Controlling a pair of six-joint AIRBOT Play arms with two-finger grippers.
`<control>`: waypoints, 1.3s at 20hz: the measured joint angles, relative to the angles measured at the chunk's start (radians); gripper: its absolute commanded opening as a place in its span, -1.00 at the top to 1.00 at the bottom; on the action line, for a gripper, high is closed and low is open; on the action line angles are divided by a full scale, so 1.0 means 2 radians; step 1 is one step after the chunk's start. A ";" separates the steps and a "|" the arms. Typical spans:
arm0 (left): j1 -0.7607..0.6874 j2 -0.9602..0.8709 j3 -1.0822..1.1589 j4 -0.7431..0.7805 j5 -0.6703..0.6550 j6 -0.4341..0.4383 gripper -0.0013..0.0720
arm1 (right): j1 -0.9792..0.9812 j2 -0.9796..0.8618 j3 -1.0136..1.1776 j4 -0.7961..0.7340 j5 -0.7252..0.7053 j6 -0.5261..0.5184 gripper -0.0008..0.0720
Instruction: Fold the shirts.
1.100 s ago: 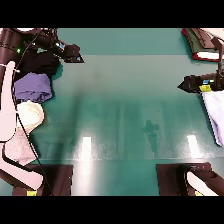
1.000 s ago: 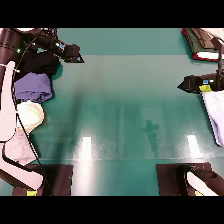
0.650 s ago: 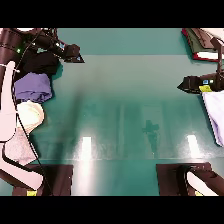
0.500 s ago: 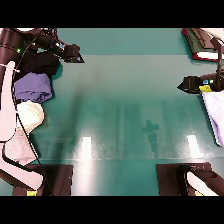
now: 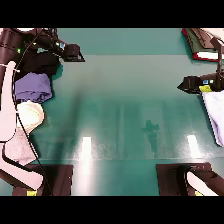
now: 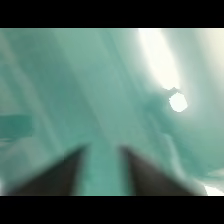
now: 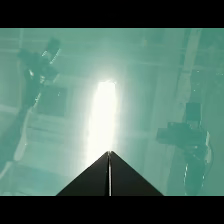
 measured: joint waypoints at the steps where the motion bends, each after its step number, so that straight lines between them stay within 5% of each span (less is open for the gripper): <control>1: 0.000 0.000 0.000 0.036 0.014 -0.011 -0.62 | 0.000 0.000 0.000 0.000 0.000 0.000 0.91; 8: 0.028 -0.016 -0.027 0.305 0.149 -0.122 -0.62 | 0.000 0.000 0.000 0.000 0.003 0.000 0.91; 18: 0.089 -0.113 -0.035 0.365 0.240 -0.176 -0.62 | 0.000 0.000 -0.035 -0.003 0.010 0.000 0.91; 22: 0.091 -0.134 -0.035 0.367 0.266 -0.178 -0.31 | 0.000 0.000 -0.056 -0.003 0.005 0.000 0.91; 24: 0.092 -0.138 -0.035 0.369 0.280 -0.179 0.64 | 0.000 0.000 -0.060 -0.003 0.004 0.000 0.91; 25: 0.092 -0.140 -0.035 0.369 0.285 -0.179 0.90 | 0.000 0.000 -0.061 -0.003 0.003 0.000 0.91; 26: 0.092 -0.141 -0.035 0.370 0.290 -0.179 0.90 | 0.000 0.000 -0.062 -0.003 0.002 0.000 0.91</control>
